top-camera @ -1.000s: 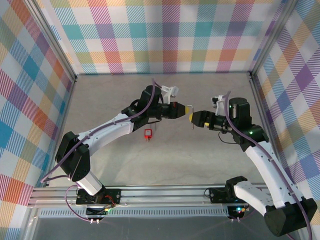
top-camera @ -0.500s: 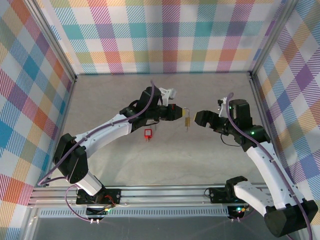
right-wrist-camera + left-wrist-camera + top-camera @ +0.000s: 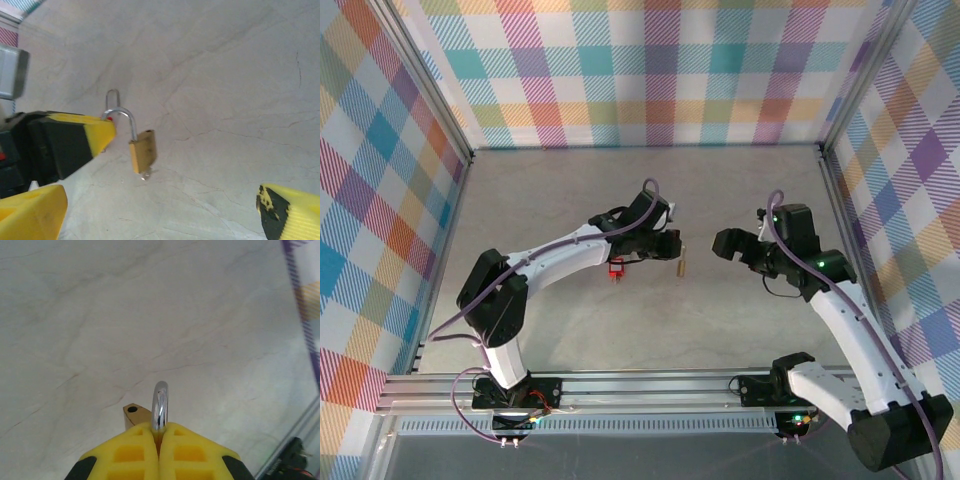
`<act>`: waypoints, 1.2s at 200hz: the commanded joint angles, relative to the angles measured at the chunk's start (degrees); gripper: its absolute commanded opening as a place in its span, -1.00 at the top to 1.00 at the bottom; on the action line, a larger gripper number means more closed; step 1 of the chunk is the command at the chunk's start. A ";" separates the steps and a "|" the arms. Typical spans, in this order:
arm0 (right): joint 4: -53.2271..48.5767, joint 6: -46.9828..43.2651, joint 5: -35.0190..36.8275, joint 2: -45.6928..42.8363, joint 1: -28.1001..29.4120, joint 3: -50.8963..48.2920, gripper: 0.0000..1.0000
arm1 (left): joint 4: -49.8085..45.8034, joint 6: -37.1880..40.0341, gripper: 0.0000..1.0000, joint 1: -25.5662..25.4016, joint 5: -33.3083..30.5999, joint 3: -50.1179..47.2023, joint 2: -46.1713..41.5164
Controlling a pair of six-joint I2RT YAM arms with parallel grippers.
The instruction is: Unlock with the key
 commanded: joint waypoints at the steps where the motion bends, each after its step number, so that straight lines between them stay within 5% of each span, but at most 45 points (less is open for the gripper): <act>1: 1.75 -0.19 -4.55 2.28 -0.28 -2.65 -0.89 | -9.71 4.18 1.00 -1.10 -8.23 6.81 0.40; 129: 3.91 0.60 -6.86 2.16 -0.39 -6.51 -0.86 | -40.55 9.16 1.00 -5.17 -34.54 29.17 18.28; 240: 0.55 -1.29 -8.08 -3.23 -3.91 -8.54 -0.87 | -45.97 6.51 1.00 -9.71 -39.79 38.81 28.44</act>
